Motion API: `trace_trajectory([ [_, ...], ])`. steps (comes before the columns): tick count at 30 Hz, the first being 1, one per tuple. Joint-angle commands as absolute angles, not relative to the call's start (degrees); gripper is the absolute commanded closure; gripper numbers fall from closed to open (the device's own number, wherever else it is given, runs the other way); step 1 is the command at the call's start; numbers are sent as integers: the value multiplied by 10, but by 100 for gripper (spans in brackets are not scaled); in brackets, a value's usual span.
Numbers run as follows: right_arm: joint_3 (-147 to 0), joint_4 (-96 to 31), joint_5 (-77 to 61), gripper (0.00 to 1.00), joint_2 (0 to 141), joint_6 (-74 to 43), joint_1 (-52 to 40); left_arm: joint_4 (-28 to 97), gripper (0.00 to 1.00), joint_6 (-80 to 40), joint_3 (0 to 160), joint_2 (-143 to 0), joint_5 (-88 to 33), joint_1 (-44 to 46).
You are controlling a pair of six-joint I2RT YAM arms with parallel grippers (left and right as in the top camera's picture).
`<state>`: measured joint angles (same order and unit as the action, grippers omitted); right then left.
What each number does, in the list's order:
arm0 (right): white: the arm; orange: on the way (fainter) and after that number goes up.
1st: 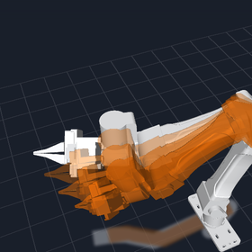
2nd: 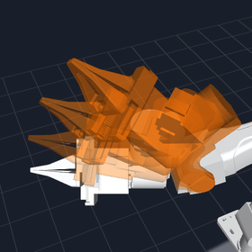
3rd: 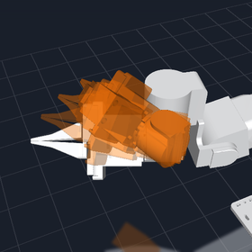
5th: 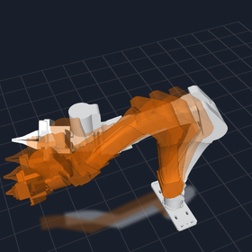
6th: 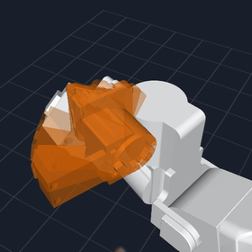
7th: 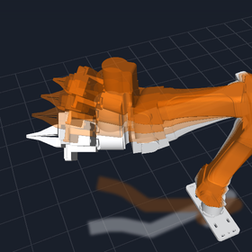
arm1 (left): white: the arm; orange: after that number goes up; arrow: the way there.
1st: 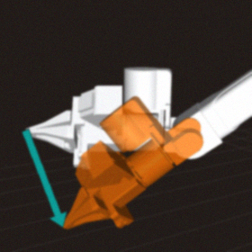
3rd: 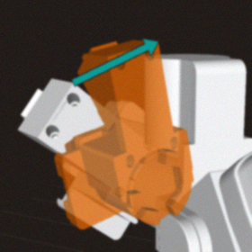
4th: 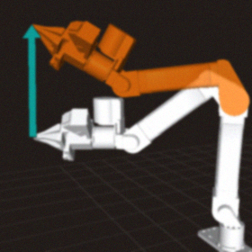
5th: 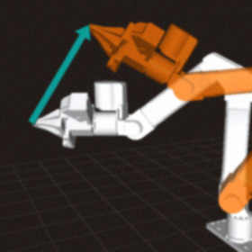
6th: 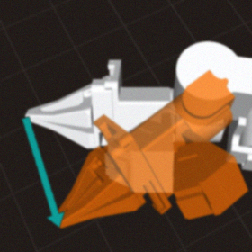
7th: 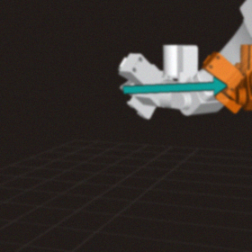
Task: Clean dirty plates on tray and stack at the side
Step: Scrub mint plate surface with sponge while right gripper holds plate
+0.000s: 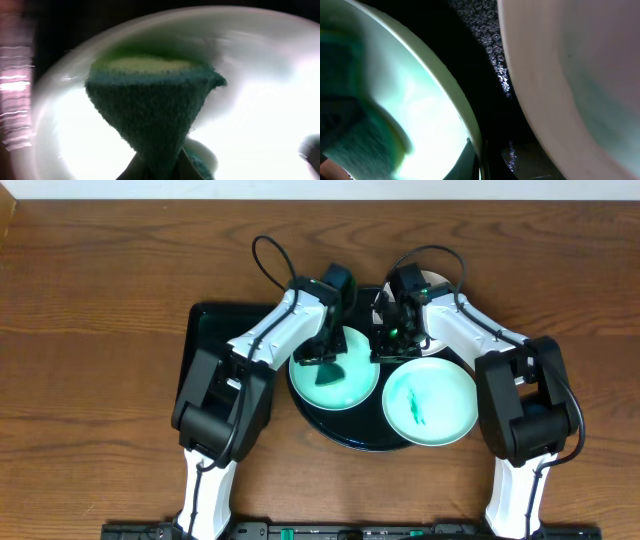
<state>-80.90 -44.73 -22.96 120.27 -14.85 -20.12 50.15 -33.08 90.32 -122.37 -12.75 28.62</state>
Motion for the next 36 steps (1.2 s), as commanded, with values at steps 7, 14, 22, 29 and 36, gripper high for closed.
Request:
trace_trajectory([
  [7,-794,-454,-213,99,1226,-152,-207,438,93,-276,894,-1232,-9,296],
  [14,-794,-454,-213,99,1226,-152,-207,546,93,-383,894,-1232,98,301],
  [22,-794,-454,-213,99,1226,-152,-207,562,92,-191,894,-1232,-313,307],
  [29,-794,-455,-213,99,1226,-152,-207,443,93,-199,894,-1232,-180,299],
  [36,-794,-456,-213,99,1226,-152,-207,487,93,-314,894,-1232,121,299],
])
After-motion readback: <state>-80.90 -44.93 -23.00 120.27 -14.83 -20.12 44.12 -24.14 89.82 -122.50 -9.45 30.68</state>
